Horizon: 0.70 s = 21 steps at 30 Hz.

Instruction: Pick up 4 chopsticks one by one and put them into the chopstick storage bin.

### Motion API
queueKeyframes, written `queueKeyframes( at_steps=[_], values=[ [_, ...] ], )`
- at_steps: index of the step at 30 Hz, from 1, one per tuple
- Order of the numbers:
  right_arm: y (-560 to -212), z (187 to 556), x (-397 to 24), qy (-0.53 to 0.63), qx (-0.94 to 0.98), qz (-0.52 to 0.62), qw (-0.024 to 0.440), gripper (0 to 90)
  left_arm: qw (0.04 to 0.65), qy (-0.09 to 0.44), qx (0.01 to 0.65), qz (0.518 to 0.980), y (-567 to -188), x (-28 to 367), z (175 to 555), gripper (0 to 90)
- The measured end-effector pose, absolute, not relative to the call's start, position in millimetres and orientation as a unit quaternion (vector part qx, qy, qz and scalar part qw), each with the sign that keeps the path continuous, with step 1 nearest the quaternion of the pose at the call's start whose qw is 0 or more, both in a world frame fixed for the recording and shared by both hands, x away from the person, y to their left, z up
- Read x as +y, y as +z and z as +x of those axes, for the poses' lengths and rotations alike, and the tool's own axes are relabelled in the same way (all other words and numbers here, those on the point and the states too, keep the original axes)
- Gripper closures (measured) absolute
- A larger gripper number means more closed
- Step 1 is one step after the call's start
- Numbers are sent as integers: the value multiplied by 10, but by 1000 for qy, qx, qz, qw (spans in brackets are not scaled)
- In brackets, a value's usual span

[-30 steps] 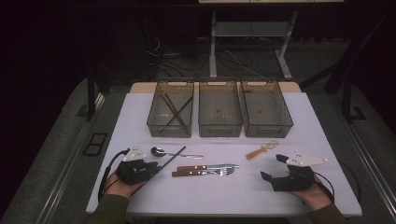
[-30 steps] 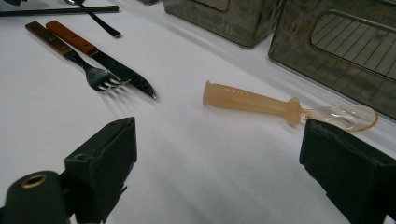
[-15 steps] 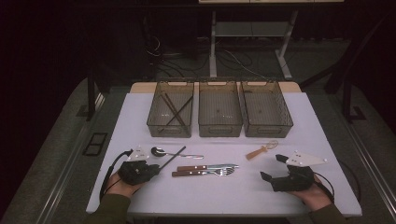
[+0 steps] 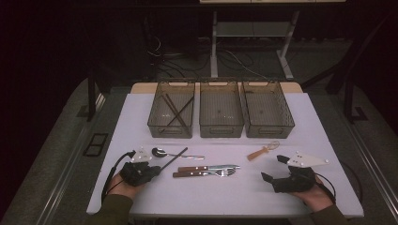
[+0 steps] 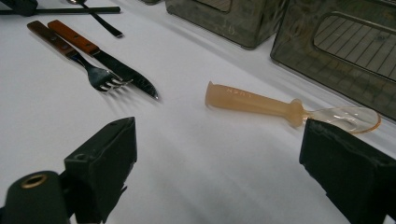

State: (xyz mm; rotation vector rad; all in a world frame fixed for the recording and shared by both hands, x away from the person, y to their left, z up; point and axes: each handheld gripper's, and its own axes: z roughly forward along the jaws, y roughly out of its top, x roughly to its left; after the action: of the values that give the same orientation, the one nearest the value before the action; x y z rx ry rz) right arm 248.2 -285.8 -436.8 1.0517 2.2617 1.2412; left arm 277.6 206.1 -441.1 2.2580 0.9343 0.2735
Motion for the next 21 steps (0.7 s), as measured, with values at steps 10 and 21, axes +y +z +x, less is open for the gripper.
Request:
queueKeyframes(
  at_steps=[10,21],
  values=[
    [-4367,2486,-2869,440,798,373,177,113,346,94,370,857,-4382,2112,2796,859],
    [-4368,2488,-2872,440,798,373,176,113,364,86,370,851,-4261,2166,2785,859]
  ],
)
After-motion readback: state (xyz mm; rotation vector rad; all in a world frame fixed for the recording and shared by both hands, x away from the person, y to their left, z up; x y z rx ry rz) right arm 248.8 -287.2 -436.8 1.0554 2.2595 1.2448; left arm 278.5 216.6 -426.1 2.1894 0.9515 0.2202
